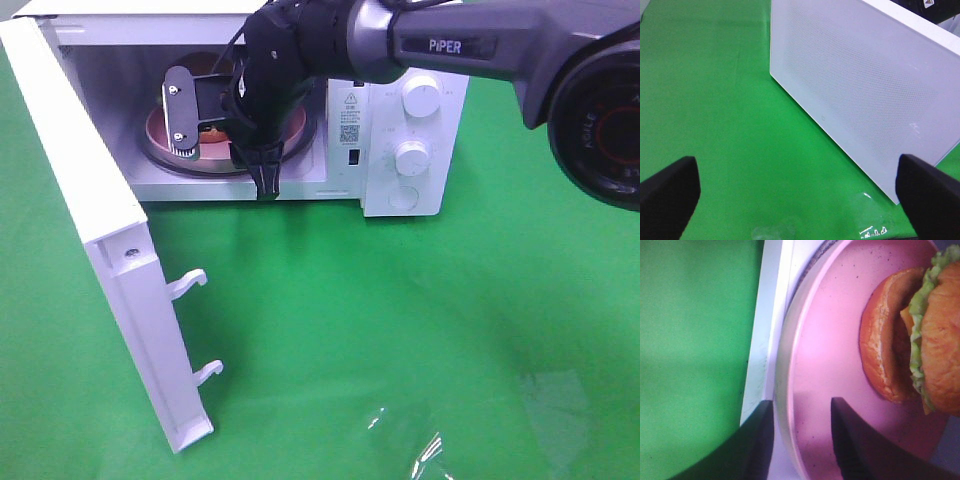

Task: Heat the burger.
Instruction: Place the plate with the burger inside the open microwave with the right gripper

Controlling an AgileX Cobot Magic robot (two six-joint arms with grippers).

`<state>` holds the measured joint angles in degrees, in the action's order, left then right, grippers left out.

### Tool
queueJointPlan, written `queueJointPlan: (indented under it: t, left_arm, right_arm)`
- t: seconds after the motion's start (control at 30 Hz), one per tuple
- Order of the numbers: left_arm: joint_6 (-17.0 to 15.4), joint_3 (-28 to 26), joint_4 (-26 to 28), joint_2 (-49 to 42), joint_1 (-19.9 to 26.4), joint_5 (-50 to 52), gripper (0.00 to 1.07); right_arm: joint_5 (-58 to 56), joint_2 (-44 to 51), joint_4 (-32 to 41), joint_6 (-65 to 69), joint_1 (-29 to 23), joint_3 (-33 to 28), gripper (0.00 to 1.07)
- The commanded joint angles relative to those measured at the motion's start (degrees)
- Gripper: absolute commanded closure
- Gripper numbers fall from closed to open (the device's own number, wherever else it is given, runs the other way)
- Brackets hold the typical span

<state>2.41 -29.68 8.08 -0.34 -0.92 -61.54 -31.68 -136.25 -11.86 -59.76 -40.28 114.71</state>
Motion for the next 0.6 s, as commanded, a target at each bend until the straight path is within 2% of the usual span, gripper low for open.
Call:
queueJointPlan:
  t: [0.03, 0.2, 0.23, 0.33, 0.4, 0.6]
  left_arm:
    - [-0.3, 0.2, 0.3, -0.9, -0.2, 0.4, 0.08]
    - [-0.3, 0.2, 0.3, -0.9, -0.2, 0.4, 0.08]
    - [-0.3, 0.2, 0.3, -0.9, -0.2, 0.4, 0.08]
    - [-0.3, 0.2, 0.3, -0.9, -0.2, 0.4, 0.08]
    - [-0.3, 0.2, 0.3, -0.9, -0.2, 0.4, 0.08]
    - [-0.3, 0.2, 0.2, -0.9, -0.2, 0.4, 0.08]
  right_arm:
    - [-0.3, 0.7, 0.1, 1.1, -0.1, 0.5, 0.67]
    - [-0.6, 0.8, 1.7, 1.5, -0.2, 0.4, 0.65]
    - [-0.3, 1.1, 1.7, 2.6, -0.2, 0.4, 0.62]
    - [-0.3, 1.3, 1.7, 3.2, -0.5, 0.3, 0.59]
    - [1.3, 2.8, 1.5, 3.7, -0.6, -2.1, 0.49]
    - [3.7, 5.6, 1.7, 3.7, -0.6, -7.0, 0.39]
